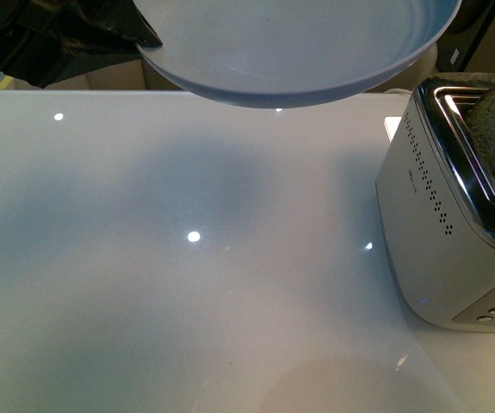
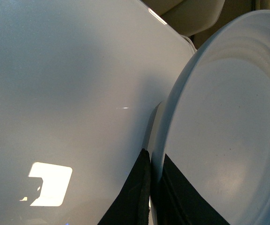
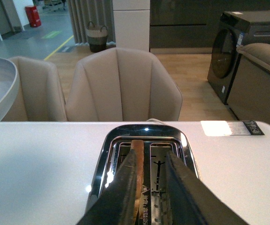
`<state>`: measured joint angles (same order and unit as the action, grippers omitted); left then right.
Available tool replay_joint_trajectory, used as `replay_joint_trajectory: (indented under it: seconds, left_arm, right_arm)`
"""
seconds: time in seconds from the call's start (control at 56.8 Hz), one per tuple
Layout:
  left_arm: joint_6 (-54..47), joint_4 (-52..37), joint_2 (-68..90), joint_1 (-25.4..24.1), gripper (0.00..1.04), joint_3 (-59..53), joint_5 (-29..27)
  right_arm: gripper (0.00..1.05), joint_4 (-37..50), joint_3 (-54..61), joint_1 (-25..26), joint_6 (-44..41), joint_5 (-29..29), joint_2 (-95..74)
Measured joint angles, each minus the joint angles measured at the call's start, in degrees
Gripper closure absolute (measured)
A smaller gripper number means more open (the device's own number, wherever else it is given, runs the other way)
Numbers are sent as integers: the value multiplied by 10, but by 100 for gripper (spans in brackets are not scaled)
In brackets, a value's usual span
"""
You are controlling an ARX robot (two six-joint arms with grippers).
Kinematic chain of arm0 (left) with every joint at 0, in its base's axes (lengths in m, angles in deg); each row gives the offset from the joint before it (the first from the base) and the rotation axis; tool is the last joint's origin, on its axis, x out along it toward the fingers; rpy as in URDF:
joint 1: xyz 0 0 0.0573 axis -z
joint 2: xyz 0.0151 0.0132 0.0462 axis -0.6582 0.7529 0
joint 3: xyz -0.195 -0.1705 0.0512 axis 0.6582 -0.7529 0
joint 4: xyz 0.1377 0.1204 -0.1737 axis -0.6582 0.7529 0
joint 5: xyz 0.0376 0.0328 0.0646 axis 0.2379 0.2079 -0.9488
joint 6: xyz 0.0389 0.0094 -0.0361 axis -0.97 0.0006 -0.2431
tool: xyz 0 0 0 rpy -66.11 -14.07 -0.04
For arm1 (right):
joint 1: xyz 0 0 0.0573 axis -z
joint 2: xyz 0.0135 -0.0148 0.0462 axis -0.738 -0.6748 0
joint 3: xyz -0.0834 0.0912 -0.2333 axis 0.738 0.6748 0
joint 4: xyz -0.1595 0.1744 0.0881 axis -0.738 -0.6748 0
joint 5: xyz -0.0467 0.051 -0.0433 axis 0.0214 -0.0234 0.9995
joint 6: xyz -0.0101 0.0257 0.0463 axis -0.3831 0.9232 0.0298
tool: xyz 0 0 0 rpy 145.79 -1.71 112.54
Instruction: Left arm holds plate, right arm toasts bread
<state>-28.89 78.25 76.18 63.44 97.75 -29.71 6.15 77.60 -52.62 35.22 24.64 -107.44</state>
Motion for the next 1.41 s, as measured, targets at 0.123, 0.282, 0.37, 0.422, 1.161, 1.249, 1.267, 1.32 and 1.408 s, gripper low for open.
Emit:
replay_joint_trajectory:
  seconds: [0.123,0.282,0.37,0.422,1.161,1.249,1.267,1.32,1.408]
  left_arm:
    - [0,0,0,0,102,0,0]
    - [0,0,0,0,102,0,0]
    - [0,0,0,0,102,0,0]
    - [0,0,0,0,102,0,0]
    - [0,-1,0,0,102,0,0]
    - [0,-1,0,0,102,0,0]
    - [0,-1,0,0,102,0,0]
    - [0,-1,0,0,102,0,0]
    - [0,-1,0,0,102,0,0]
  right_arm:
    - [103,-24,14,40,-1,-43,38]
    - [103,-57,29,48,-2,-46,88]
    - [103,-71,37,49,-2,-46,109]
    - [103,-54,47,49,-2,-46,111]
    - [103,-242,51,49,-2,-48,310]
    - [103,-255,51,49,-2,-48,324]
    - [103,-258,51,49,-2,-48,327]
    - [103,-264,51,49,-2,-48,333]
    - [103,-275,51,49,-2,-48,343]
